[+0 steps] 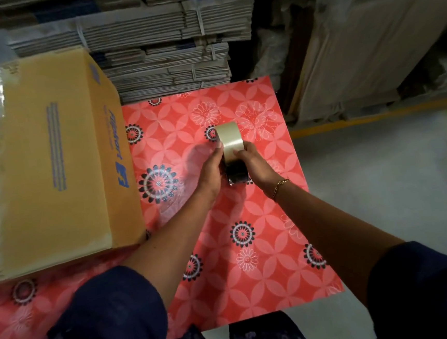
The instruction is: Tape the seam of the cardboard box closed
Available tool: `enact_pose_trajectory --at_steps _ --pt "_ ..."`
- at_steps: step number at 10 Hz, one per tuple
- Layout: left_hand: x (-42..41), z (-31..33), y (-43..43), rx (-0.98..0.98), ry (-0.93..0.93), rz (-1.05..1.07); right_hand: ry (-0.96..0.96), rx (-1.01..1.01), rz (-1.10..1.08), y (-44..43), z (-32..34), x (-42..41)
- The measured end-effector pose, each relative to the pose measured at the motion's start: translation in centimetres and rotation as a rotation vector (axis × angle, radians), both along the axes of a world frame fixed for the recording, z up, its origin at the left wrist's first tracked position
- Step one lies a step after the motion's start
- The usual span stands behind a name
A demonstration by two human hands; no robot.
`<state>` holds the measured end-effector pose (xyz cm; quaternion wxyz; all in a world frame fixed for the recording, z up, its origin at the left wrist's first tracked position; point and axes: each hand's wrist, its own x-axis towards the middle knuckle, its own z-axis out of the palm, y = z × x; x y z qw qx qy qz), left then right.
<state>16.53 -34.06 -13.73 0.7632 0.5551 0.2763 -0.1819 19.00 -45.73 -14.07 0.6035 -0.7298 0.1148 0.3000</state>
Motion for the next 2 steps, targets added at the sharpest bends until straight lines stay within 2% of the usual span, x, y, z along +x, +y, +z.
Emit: enact_pose_trajectory --at_steps 1,2 --pt "-0.2 0.6 1.4 0.176 -0.019 -0.091 -0.049 -0.078 0.085 -0.6 1.0 -0.3" --pt "-1.6 1.0 3.7 0.514 -0.045 -0.286 -0.08 -0.176 0.078 -2.3 1.6 -1.5"
